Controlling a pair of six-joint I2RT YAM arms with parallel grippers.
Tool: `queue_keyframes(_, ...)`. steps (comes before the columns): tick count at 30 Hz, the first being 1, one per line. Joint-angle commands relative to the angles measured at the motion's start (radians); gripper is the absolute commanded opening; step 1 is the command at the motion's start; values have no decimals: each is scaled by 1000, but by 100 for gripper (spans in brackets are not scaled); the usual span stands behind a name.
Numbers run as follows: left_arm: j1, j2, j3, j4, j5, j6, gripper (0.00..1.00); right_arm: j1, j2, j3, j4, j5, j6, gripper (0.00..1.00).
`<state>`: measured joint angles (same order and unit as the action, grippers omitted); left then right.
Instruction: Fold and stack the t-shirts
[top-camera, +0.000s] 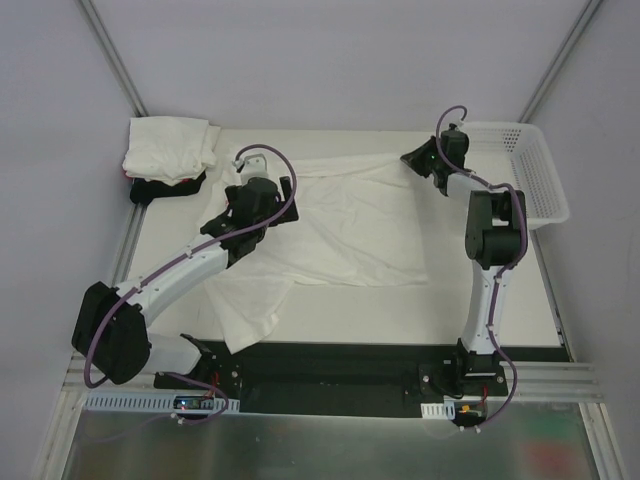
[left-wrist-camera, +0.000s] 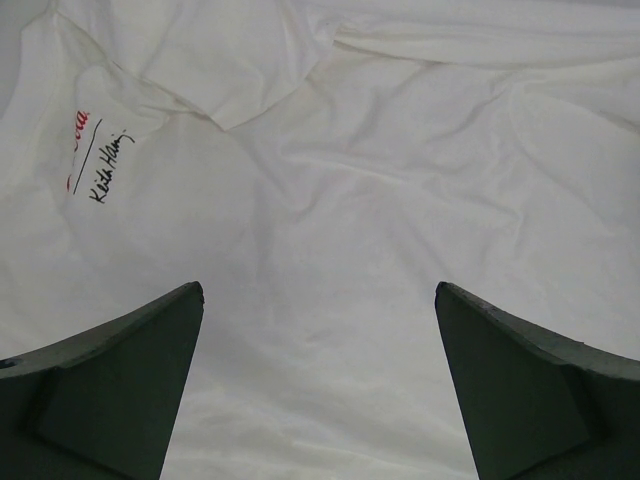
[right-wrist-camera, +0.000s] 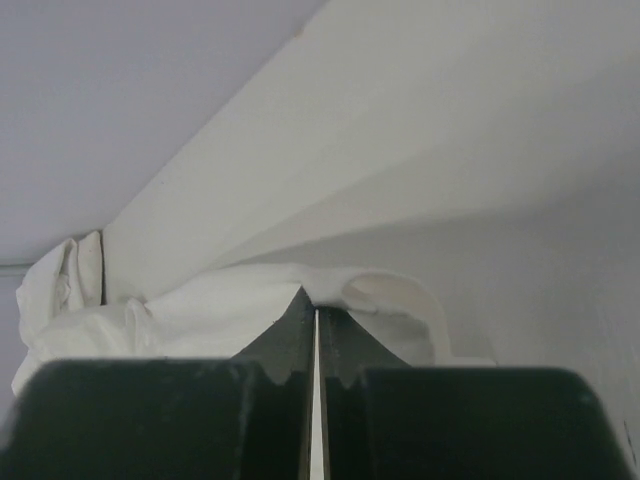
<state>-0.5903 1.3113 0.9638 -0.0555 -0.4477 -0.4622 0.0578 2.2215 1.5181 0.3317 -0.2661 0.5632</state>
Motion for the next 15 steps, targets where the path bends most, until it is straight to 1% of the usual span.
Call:
queue_keyframes(1, -11, 34, 16, 31, 13, -3, 99, -18, 52, 223, -111, 45, -66, 1)
queue_keyframes(2, -11, 40, 22, 31, 15, -1, 99, -21, 81, 258, -150, 56, -80, 1)
queue_keyframes(3, -11, 46, 24, 29, 18, 0, 99, -22, 98, 334, -169, 59, -85, 1)
queue_keyframes(5, -11, 62, 38, 31, 18, 5, 99, -27, 148, 405, -212, 61, -94, 1)
queue_keyframes(10, -11, 69, 59, 28, 14, 20, 99, -35, 248, 592, -261, 53, -85, 1)
queue_keyframes(13, -11, 56, 67, 28, 10, 33, 99, -33, 293, 636, -275, 48, -63, 1)
queue_keyframes(15, -11, 46, 66, 29, 3, 37, 99, -35, 303, 645, -269, 48, -49, 7)
